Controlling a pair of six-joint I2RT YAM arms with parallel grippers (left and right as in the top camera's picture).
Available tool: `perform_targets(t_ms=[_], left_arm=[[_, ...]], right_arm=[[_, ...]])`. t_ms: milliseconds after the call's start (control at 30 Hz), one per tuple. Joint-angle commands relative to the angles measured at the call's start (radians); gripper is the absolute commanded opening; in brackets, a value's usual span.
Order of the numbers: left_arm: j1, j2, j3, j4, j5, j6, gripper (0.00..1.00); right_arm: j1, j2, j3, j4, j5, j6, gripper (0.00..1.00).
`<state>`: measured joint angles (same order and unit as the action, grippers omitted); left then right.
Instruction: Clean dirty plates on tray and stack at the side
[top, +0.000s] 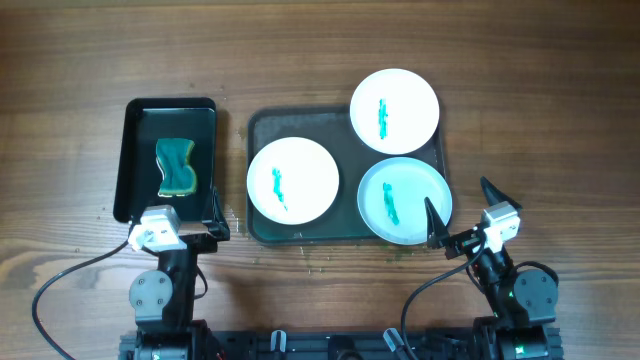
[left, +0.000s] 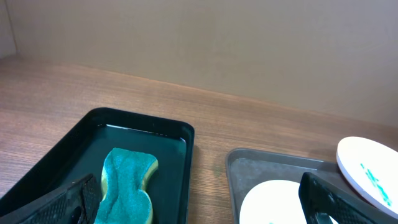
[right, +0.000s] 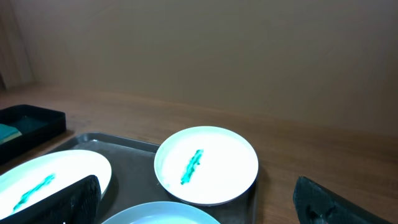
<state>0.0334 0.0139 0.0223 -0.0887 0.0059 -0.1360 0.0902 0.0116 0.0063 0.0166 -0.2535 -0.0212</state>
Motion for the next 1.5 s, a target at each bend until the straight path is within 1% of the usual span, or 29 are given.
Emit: perform_targets(t_ms=[0, 1133, 1233, 1300, 1367, 1467], left_arm=[[-0.005, -0.008, -0.010, 0.003, 0.012, 0.001, 1.00], [-0.005, -0.008, -0.010, 0.003, 0.008, 0.001, 1.00], [-0.005, -0.008, -0.010, 0.003, 0.009, 0.001, 1.00], [-0.005, -0.008, -0.010, 0.003, 0.013, 0.001, 1.00], [-0.005, -0.008, -0.010, 0.003, 0.013, 0.001, 1.00], [-0.005, -0.008, -0.010, 0.003, 0.013, 0.001, 1.00]], right_arm=[[0.004, -0.007, -0.001, 0.005, 0.009, -0.003, 1.00], [0.004, -0.007, -0.001, 0.005, 0.009, -0.003, 1.00], [0.004, -0.007, -0.001, 0.003, 0.028, -0.048, 1.00], [0.004, -0.007, -0.001, 0.003, 0.028, -0.048, 0.99], [0.004, -0.007, -0.001, 0.005, 0.064, -0.083, 1.00], [0.004, -0.007, -0.001, 0.008, 0.057, -0.083, 1.00]])
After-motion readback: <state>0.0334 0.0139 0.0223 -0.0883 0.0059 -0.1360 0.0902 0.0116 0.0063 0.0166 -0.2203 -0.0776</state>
